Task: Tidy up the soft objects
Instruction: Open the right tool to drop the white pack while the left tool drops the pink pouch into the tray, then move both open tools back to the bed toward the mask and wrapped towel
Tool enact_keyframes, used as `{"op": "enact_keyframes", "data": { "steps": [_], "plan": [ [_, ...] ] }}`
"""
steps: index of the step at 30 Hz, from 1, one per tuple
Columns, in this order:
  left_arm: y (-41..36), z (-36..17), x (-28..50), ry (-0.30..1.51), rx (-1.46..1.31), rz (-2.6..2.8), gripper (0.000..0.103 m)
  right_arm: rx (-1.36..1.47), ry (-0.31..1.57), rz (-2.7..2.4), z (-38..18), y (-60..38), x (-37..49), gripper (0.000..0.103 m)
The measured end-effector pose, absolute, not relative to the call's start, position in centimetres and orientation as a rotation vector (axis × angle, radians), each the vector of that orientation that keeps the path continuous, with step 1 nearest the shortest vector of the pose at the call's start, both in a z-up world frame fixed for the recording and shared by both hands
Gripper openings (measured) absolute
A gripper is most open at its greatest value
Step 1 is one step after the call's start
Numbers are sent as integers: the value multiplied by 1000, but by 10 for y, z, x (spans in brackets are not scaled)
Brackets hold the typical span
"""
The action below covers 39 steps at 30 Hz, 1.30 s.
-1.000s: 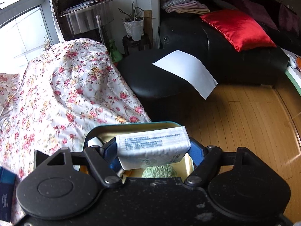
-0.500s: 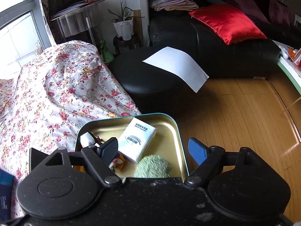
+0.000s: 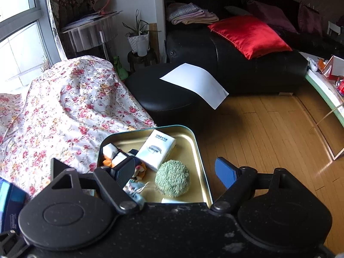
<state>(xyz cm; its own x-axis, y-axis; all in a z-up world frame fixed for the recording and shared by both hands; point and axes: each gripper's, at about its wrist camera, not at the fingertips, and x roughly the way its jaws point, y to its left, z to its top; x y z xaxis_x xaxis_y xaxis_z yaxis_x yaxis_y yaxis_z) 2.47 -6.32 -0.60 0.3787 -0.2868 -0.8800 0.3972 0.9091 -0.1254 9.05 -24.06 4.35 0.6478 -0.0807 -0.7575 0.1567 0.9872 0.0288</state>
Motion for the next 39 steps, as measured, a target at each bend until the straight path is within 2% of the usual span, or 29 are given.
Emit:
{"op": "enact_keyframes", "data": {
  "steps": [14, 18, 22, 32, 39],
  "plan": [
    [55, 18, -23, 1050, 76, -270, 79, 40, 852, 42, 57, -154, 18, 82],
    [96, 20, -30, 1048, 38, -175, 85, 13, 858, 113, 56, -120, 1, 82],
    [138, 23, -32, 1036, -9, -74, 85, -1, 873, 176, 53, -87, -13, 83],
    [225, 25, 4, 992, -98, 142, 87, -46, 927, 307, 39, -14, -45, 83],
    [257, 2, 33, 1061, -117, 184, 87, -82, 958, 389, 30, 33, -58, 84]
  ]
}}
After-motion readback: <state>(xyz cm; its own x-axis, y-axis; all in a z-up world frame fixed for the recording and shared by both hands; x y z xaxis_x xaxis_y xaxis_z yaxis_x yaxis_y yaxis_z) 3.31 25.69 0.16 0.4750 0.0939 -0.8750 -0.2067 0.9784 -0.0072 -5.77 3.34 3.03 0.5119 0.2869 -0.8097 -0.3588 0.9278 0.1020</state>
